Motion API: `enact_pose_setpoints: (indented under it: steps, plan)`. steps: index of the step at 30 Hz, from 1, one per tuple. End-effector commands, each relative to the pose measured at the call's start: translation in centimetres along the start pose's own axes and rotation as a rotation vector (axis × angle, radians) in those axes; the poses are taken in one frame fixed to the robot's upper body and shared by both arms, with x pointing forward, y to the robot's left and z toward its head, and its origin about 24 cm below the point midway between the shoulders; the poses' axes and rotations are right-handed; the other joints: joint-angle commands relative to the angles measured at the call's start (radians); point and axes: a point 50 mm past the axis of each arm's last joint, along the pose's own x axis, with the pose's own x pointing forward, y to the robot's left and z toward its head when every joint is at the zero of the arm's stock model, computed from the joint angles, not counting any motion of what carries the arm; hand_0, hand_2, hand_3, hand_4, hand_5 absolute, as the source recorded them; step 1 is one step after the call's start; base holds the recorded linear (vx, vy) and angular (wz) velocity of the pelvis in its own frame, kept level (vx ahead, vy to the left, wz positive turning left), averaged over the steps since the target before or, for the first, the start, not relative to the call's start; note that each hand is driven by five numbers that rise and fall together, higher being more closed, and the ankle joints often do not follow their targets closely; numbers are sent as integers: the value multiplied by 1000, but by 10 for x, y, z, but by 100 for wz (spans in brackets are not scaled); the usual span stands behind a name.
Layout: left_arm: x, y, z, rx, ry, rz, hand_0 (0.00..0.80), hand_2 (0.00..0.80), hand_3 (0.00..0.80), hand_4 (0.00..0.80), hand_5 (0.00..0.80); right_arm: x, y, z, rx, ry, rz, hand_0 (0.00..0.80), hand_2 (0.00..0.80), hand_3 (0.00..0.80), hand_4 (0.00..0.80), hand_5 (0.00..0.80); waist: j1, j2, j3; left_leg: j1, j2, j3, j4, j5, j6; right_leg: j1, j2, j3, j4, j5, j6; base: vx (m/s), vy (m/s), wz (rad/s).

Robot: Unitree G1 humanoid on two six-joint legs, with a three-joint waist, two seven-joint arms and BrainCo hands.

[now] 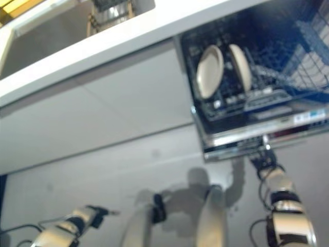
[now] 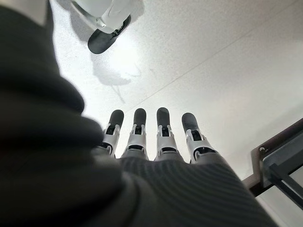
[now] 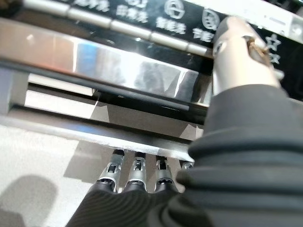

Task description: Take plates into dishwasher

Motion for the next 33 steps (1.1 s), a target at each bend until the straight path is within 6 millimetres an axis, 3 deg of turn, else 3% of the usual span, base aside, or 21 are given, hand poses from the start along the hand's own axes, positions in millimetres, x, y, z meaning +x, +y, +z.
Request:
enact_pose_setpoints:
  steps: [1, 2, 3, 6, 10, 12, 14, 15, 18, 22, 24, 26, 27, 31, 33]
  plan:
    - [-7, 31, -7, 30, 84, 48, 0, 0, 0, 0, 0, -18, 193, 29, -72, -89, 669, 0, 0, 0, 0, 0, 64, -68, -39, -33, -40, 19, 93, -32, 94, 72, 6, -51, -12, 7, -32, 5, -35, 4]
    - [-7, 33, -7, 31, 85, 50, 0, 0, 0, 0, 0, -19, 197, 30, -71, -92, 680, 0, 0, 0, 0, 0, 66, -69, -39, -33, -40, 17, 93, -31, 95, 73, 6, -52, -12, 7, -32, 81, -58, 8]
    - [-9, 40, -8, 36, 97, 57, 0, 0, 0, 0, 0, -27, 217, 35, -70, -109, 752, 0, 0, 0, 0, 0, 79, -78, -43, -27, -43, 2, 106, -59, 87, 87, 5, -47, 1, -21, -22, 78, -53, 9]
    - [-11, 49, -8, 49, 108, 75, 0, 0, 0, 0, 0, -39, 245, 40, -53, -144, 859, 0, 0, 0, 0, 0, 99, -90, -45, -32, -42, -8, 124, -68, 92, 98, 4, -57, 9, -23, -23, 28, -54, 9]
    - [-12, 52, -10, 66, 116, 87, 0, 0, 0, 0, 0, -51, 267, 45, -24, -177, 933, 0, 0, 0, 0, 0, 118, -102, -48, -38, -41, -21, 156, -83, 99, 112, 0, -67, 23, -27, -27, 25, -41, 7]
    - [-11, 51, -12, 76, 118, 84, 0, 0, 0, 0, 0, -53, 270, 46, -17, -186, 950, 0, 0, 0, 0, 0, 124, -102, -47, -43, -38, -16, 155, -63, 110, 114, -1, -82, 18, -6, -38, -4, -18, 10]
    - [-9, 48, -17, 92, 121, 81, 0, 0, 0, 0, 0, -55, 273, 46, -26, -187, 981, 0, 0, 0, 0, 0, 132, -106, -56, -27, -45, -32, 169, -95, 104, 139, 2, -75, 22, -30, -29, 45, -13, 8]
    - [-9, 48, -18, 98, 121, 81, 0, 0, 0, 0, 0, -55, 274, 44, -41, -181, 985, 0, 0, 0, 0, 0, 135, -105, -55, -28, -42, -25, 158, -71, 112, 142, 1, -88, 7, -5, -39, -49, -6, 5]
    - [-9, 48, -21, 111, 116, 83, 0, 0, 0, 0, 0, -49, 267, 42, -85, -174, 935, 0, 0, 0, 0, 0, 140, -108, -58, -10, -44, -29, 153, -71, 111, 167, 5, -92, -9, 1, -38, -12, -10, 14]
    - [-8, 51, -24, 124, 96, 89, 0, 0, 0, 0, 0, -34, 243, 36, -162, -175, 814, 0, 0, 0, 0, 0, 140, -116, -71, 46, -47, -27, 103, -59, 106, 224, 19, -97, -75, 20, -27, 54, -10, 15]
    - [-8, 50, -22, 116, 75, 95, 0, 0, 0, 0, 0, -25, 227, 32, -239, -181, 725, 0, 0, 0, 0, 0, 137, -122, -82, 86, -44, -21, 52, -40, 100, 262, 25, -102, -132, 38, -17, 69, 3, 24]
    - [-9, 50, -16, 108, 59, 103, 0, 0, 0, 0, 0, -12, 198, 22, -418, -183, 602, 0, 0, 0, 0, 0, 133, -131, -106, 134, -41, -14, -27, -12, 93, 311, 32, -108, -219, 66, -1, 67, 4, 10]
    - [-9, 51, -16, 108, 58, 104, 0, 0, 0, 0, 0, -11, 196, 21, -428, -182, 595, 0, 0, 0, 0, 0, 133, -131, -107, 141, -41, -14, -37, -8, 92, 317, 33, -109, -229, 70, 1, 41, 3, 13]
    - [-10, 49, -10, 89, 40, 91, 0, 0, 0, 0, 0, 4, 130, -20, -771, -62, 420, 0, 0, 0, 0, 0, 111, -155, -172, 246, -33, -2, -255, 85, 61, 436, 60, -123, -466, 152, 42, 57, 16, 7]
    - [-8, 43, -16, 79, 48, 56, 0, 0, 0, 0, 0, 6, 85, -54, -957, 67, 347, 0, 0, 0, 0, 0, 99, -166, -212, 281, -24, 2, -347, 125, 46, 479, 69, -120, -571, 203, 59, 54, 39, -16]
